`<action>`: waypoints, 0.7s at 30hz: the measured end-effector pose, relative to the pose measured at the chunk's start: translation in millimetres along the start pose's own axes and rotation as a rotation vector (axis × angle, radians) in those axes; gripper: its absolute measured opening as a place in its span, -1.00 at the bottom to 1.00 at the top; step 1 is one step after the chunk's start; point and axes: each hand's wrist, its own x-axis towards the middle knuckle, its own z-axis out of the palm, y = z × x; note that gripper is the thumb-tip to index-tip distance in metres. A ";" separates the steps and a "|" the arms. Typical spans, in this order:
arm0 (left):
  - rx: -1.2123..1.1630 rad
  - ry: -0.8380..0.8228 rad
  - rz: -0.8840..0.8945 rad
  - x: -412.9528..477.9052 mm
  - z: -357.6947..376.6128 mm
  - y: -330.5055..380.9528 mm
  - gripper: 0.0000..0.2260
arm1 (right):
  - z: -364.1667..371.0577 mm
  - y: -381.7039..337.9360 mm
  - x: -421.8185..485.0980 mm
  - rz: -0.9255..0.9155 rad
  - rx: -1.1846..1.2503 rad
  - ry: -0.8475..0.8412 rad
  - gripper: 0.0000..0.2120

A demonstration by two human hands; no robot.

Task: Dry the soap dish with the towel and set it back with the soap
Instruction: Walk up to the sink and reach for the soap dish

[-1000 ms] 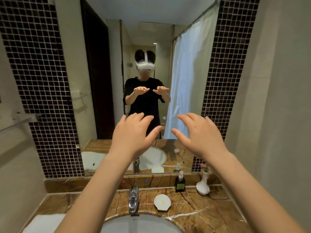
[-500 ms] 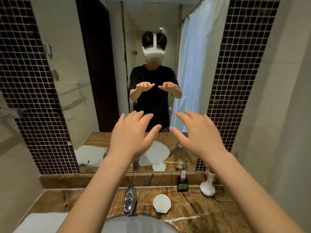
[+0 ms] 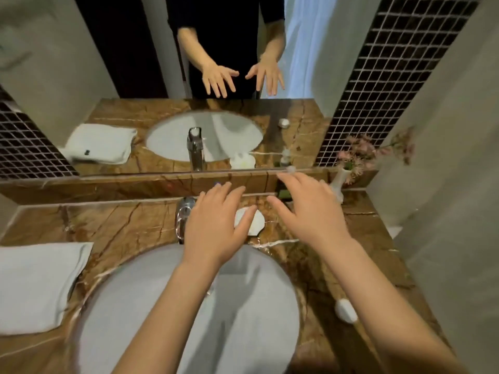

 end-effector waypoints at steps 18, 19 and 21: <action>-0.079 -0.179 -0.104 -24.0 173.2 -65.5 -0.48 | 204.5 36.6 -18.2 -0.037 0.156 -0.020 -0.52; -0.080 -0.173 -0.115 -24.1 173.1 -66.1 -0.49 | 207.1 36.0 -14.1 0.016 0.234 -0.003 -0.56; -0.080 -0.160 -0.139 -25.2 171.4 -66.9 -0.50 | 212.1 34.9 -4.7 0.168 0.413 0.000 -0.61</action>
